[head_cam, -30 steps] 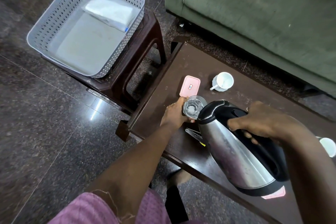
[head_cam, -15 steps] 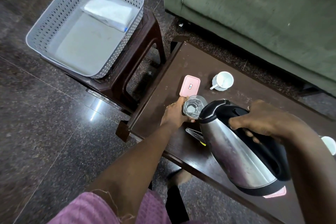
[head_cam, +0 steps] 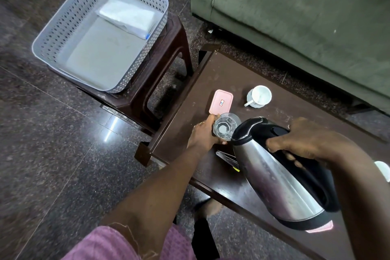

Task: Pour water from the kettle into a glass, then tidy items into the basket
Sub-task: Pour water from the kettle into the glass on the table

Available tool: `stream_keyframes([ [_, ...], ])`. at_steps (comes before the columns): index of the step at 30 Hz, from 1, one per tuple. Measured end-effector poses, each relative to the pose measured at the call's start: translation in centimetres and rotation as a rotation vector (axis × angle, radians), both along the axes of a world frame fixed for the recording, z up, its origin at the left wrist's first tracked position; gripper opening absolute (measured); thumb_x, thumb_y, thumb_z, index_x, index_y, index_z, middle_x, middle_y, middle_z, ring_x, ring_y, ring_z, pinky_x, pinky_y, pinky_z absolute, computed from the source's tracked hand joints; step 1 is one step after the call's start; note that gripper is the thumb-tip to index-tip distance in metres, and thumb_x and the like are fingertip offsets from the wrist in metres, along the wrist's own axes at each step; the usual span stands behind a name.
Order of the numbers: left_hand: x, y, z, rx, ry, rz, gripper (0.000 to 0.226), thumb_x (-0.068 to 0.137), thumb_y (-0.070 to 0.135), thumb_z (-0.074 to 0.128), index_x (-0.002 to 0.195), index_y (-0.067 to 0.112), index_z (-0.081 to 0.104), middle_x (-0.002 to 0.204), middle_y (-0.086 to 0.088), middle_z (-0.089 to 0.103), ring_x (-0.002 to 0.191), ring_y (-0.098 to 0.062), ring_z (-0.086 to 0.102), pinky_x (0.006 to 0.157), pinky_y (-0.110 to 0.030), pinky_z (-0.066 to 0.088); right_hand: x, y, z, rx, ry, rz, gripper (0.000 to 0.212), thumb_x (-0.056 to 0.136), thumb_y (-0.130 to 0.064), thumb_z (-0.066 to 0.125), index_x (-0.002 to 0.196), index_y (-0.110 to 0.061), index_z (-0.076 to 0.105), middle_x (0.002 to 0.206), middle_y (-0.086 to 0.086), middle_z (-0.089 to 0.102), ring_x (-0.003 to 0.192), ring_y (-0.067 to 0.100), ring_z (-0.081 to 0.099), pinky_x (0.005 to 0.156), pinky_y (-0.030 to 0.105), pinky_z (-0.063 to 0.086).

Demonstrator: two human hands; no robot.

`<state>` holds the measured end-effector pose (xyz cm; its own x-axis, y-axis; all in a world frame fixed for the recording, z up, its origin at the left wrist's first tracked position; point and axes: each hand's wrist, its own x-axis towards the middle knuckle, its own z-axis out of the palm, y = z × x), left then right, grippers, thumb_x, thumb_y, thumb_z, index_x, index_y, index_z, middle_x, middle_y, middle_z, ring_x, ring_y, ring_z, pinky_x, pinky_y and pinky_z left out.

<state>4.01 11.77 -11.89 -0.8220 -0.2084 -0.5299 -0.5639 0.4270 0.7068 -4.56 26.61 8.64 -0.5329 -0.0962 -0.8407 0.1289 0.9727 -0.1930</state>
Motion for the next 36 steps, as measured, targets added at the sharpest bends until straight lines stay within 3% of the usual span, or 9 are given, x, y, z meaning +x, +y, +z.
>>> stream_keyframes([
  [8,-0.05,0.03,-0.15,-0.008,0.0,0.001,0.073,0.06,0.022,0.084,0.122,0.02,0.044,0.118,-0.005,0.066,0.114,-0.029,0.055,0.094,-0.038,0.043,-0.15,-0.27,-0.03,0.011,-0.002,0.001,0.029,0.064,-0.02,0.069,0.043,-0.007,0.053,0.036,0.005,0.052,0.028,0.018,0.047,0.039,0.019,0.043],
  [23,0.03,-0.02,-0.27,-0.023,-0.019,0.006,0.075,0.06,0.025,0.084,0.124,0.025,0.043,0.12,-0.004,0.065,0.115,-0.029,0.053,0.095,-0.038,0.041,-0.27,-0.19,-0.24,-0.003,-0.03,0.011,0.021,0.064,-0.019,0.068,0.052,-0.005,0.056,0.042,0.008,0.053,0.034,0.02,0.048,0.046,0.025,0.044],
  [36,0.17,0.04,-0.22,-0.015,-0.027,0.019,0.075,0.063,0.026,0.082,0.126,0.027,0.041,0.12,-0.006,0.064,0.116,-0.03,0.051,0.096,-0.039,0.041,-0.1,-0.5,-0.05,0.004,0.002,-0.009,0.027,0.066,-0.017,0.07,0.047,-0.005,0.055,0.041,0.008,0.053,0.032,0.02,0.046,0.043,0.022,0.043],
])
